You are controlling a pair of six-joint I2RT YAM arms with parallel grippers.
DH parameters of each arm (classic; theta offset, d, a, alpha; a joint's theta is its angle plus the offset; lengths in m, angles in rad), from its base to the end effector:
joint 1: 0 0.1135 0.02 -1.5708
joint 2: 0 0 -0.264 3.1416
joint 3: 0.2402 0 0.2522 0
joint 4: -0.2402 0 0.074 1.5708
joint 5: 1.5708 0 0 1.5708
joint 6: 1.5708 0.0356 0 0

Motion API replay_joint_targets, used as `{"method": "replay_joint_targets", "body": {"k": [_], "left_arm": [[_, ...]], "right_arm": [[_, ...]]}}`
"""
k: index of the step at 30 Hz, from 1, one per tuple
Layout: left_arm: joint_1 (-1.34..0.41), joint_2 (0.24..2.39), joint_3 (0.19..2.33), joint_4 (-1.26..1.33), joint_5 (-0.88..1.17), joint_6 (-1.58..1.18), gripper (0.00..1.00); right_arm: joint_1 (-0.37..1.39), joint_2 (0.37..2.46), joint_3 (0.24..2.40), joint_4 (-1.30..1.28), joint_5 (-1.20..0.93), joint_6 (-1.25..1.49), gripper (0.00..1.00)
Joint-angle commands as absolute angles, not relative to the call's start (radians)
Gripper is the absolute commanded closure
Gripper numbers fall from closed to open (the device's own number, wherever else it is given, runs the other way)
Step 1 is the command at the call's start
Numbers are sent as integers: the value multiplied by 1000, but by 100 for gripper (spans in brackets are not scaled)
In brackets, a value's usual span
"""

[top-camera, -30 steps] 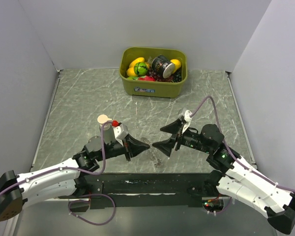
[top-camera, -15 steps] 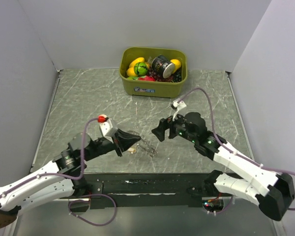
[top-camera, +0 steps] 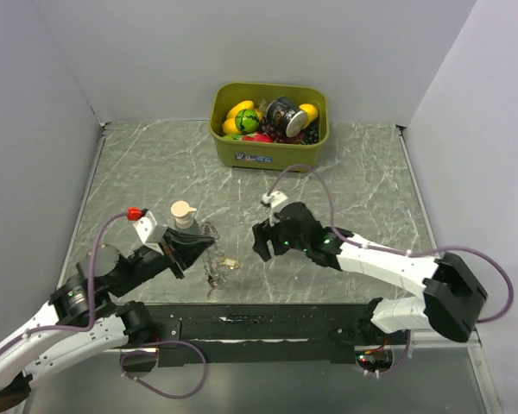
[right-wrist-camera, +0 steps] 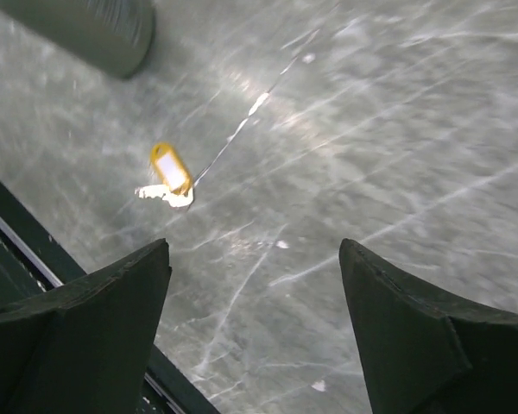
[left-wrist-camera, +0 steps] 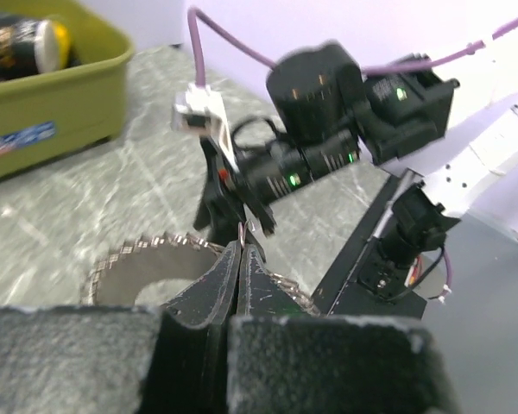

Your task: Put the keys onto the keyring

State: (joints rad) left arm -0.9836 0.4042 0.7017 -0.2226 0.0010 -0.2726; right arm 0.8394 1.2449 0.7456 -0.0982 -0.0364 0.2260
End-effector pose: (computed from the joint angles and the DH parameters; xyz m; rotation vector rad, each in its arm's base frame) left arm 0.0571 -0.0859 0.3547 0.5512 1.4821 -1.0022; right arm 0.1793 0.2017 0.2373 -0.6972 2.1302 0.6374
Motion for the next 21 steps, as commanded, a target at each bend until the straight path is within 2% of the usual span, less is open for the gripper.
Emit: {"method": "replay_joint_targets", "body": {"k": [1, 4, 17, 20, 21], "left_arm": [[-986, 331, 779, -320, -125, -333, 99], [-988, 273, 784, -370, -169, -356, 99], [-985, 209, 758, -391, -167, -382, 99], [-985, 210, 756, -393, -167, -380, 99], [-986, 209, 755, -390, -164, -379, 99]], "right_arm": [[923, 1334, 798, -8, 15, 196, 21], [965, 1428, 821, 32, 5, 215, 27], [1075, 1732, 962, 46, 43, 218, 28], [1080, 1761, 980, 29, 48, 219, 34], [1081, 1769, 989, 28, 60, 219, 41]]}}
